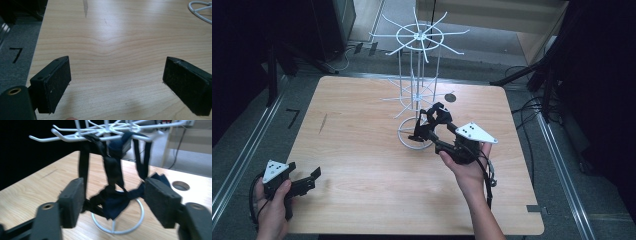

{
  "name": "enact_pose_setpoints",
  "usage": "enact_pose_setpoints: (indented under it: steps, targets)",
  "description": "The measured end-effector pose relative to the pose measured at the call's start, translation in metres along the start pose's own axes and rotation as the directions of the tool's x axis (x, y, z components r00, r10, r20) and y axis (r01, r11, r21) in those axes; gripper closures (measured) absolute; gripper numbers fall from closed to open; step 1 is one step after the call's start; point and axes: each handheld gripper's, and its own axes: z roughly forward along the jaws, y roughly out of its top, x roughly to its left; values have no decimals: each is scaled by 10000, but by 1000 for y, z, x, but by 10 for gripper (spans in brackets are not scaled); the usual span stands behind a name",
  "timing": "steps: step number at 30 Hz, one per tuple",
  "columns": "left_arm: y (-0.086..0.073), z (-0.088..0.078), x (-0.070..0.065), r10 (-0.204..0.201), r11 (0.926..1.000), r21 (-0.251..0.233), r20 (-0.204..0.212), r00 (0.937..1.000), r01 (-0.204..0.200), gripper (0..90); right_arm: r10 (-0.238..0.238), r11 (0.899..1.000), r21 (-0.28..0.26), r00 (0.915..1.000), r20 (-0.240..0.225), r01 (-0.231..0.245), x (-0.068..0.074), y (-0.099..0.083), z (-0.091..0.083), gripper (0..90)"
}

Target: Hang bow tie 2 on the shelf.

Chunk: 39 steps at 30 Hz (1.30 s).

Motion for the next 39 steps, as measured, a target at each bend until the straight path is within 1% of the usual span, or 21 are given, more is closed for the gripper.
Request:
enact_pose_setpoints:
  steps: [3,4,7,9,12,17,21,27,34,39]
  targets:
    - [0,0,0,-6,10000,22,-4,10000,6,84,166,9999,18,9998,71,-166,-5,-6,-5,216]
    - [0,0,0,-34,10000,8,2,10000,34,84,152,9999,9,9998,125,-152,-6,-8,-6,190]
    - [0,0,1,-75,10000,7,19,10000,75,84,255,9996,75,9996,113,-256,-11,-14,-10,151]
    - [0,0,1,-86,10000,2,21,10000,86,84,356,9993,137,9993,95,-357,-14,-17,-12,142]
    - [0,0,1,-55,10000,8,26,10000,55,84,453,9988,201,9988,210,-457,-18,-23,-15,137]
    - [0,0,0,-68,10000,8,19,10000,68,84,451,9986,266,9987,238,-457,-25,-30,-22,132]
    - [0,0,0,-68,10000,13,25,10000,68,84,668,9972,307,9974,285,-676,-31,-36,-27,131]
    - [0,0,0,-45,10000,35,26,10000,45,84,832,9952,473,9953,489,-855,-41,-48,-34,131]
    - [0,0,0,-59,10000,29,34,10000,59,84,894,9939,580,9935,712,-936,-50,-60,-41,131]
    - [0,0,0,-76,10000,-7,19,10000,76,84,1015,9920,653,9907,910,-1077,-60,-69,-50,130]
